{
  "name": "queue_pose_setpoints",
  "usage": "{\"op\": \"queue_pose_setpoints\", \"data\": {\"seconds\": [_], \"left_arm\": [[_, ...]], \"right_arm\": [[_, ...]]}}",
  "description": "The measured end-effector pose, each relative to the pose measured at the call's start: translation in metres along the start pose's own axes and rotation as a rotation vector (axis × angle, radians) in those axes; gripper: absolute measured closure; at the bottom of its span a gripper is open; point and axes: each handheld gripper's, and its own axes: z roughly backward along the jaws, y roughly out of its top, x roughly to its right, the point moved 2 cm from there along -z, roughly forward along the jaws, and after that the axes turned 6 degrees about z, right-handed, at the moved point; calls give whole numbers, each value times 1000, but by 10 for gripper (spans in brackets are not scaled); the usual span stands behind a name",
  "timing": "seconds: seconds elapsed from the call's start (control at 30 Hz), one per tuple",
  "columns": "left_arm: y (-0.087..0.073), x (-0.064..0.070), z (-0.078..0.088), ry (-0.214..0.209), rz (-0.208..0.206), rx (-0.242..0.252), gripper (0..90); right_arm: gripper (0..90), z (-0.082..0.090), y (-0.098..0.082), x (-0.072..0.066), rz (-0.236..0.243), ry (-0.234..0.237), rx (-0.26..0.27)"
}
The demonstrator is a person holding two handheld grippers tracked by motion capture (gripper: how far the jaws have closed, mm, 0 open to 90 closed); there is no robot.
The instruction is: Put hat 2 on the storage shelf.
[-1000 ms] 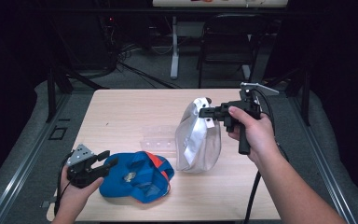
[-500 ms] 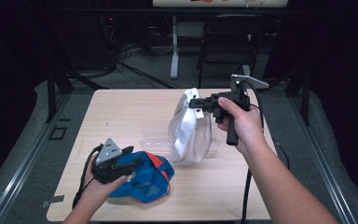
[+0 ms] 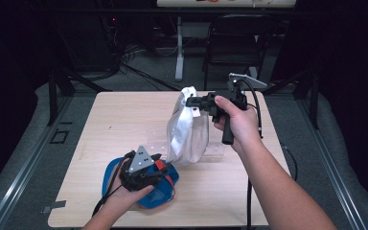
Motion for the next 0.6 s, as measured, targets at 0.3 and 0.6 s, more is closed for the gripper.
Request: {"op": "queue_pose_setpoints", "data": {"seconds": [0.3, 0.6], "left_arm": [[5, 13, -20, 7, -6, -33, 592], [8, 13, -31, 39, 7, -65, 713]], "right_arm": [[820, -5, -4, 1, 6, -6, -9], [820, -6, -4, -4, 8, -2, -1]]}}
